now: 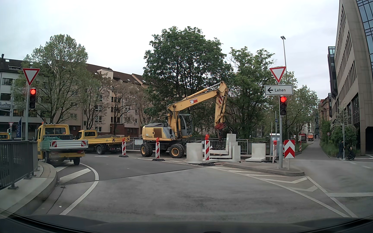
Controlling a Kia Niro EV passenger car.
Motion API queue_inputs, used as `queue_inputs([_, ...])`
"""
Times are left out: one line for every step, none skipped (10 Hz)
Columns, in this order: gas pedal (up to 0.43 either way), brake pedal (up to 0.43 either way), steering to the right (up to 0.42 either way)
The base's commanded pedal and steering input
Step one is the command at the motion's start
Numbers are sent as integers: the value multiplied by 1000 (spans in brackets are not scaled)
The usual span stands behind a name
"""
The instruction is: Follow the waypoints while adhering to traffic rules and regulations
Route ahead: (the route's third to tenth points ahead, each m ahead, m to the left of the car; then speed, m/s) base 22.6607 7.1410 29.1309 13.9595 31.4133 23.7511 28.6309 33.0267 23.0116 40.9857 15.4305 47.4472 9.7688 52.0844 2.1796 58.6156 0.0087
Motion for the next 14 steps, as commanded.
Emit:
queue_inputs([0,280,-36])
queue_inputs([0,274,-34])
queue_inputs([0,280,-34])
queue_inputs([0,280,-34])
queue_inputs([0,280,-34])
queue_inputs([0,280,-34])
queue_inputs([0,280,-34])
queue_inputs([0,280,-34])
queue_inputs([0,274,-34])
queue_inputs([0,280,-34])
queue_inputs([0,280,-34])
queue_inputs([0,280,-34])
queue_inputs([0,280,-34])
queue_inputs([0,280,-34])
